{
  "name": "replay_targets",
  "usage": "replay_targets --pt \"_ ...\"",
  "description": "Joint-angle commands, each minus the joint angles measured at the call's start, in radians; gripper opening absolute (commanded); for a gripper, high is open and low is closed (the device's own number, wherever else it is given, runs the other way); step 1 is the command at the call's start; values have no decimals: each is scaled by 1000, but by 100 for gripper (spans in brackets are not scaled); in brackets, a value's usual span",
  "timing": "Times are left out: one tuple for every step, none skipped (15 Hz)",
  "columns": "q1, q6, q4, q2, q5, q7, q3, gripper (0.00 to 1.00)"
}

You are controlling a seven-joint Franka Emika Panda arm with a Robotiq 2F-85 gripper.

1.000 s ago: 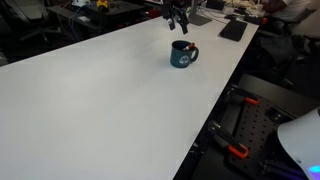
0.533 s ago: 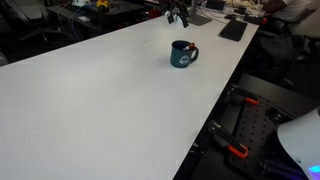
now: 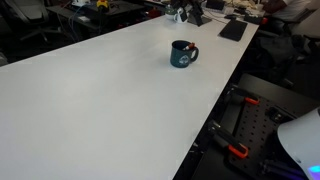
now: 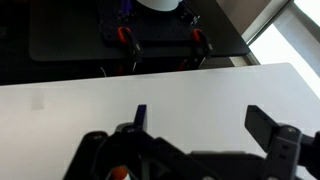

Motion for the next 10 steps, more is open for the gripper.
replay_targets --pt "14 0 -12 -15 7 -6 -19 100" --pt "19 10 -20 -37 5 5 -22 100" --pt "25 23 -36 -60 1 8 -22 100" --pt "36 45 -63 -90 -13 10 -22 100" --pt "50 71 -88 -115 -40 3 -21 100" --pt "70 120 -131 -155 -87 -6 -21 100" --pt "84 148 -164 -182 -122 -13 -18 100" --pt "101 197 -213 -214 -155 -13 -15 100" --pt "116 252 -257 -237 -189 -12 -13 100" --pt "130 311 -299 -250 -221 -17 -9 100"
